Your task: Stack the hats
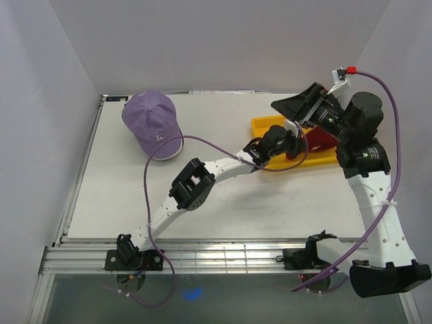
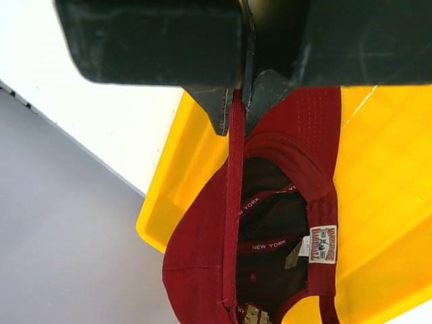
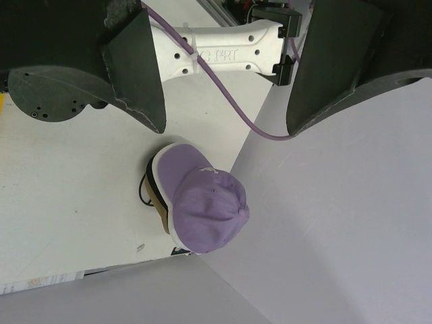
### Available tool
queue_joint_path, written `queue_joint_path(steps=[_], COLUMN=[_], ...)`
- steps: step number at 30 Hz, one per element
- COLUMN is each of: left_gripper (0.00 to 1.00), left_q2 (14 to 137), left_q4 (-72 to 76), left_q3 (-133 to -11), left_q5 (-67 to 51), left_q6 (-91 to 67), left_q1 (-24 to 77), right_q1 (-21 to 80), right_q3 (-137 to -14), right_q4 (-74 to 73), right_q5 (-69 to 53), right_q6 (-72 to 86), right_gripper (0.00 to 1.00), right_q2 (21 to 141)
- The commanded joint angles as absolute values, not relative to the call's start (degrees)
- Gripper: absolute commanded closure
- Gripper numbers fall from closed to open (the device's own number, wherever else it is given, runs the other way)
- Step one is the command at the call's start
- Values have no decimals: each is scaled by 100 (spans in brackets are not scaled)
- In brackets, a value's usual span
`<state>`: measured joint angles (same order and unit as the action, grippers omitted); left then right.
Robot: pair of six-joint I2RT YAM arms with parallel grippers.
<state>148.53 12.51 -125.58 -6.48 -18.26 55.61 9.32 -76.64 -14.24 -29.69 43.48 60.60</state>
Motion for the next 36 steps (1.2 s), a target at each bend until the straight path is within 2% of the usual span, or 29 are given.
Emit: queue_joint_path(steps=[1,6,19,27,29,33,36], left_gripper=[100,100,100,100,100,100,100], left_q2=[14301,13852,12632,11296,10997,10014,9355], left_q4=[1572,2153,2671,3427,3480,3542,3796], left_q3=[-12359,-11918,-11532,-10128,-9889,-9160,-8369], left_q5=[-545,-624,-817,-1010,-1151,-1423,-1582], left_q6=[-2468,-3776,-5184,-6608,-6819,-7390,-7890], left_q1=[5441,5046,3938,2664,2288,1671,1153], right_q1=[905,905,835,844,966,1519,1775], right_q3=[-7954,-8314,-9509,-9985,-10010,-10704,-10618], right_q4=[-1459,-1564,-1529,-828,-370,-563,-89], right_q5=[-2927,-2865,-2830,-3286,-3542,-3445,-3507], right_q6=[4236,4219,4491,5307,5641,5511,5817], right_gripper=[23,23,23,23,23,23,23], right_q2=[6091,6248,6916,7926,8355,9209,9509])
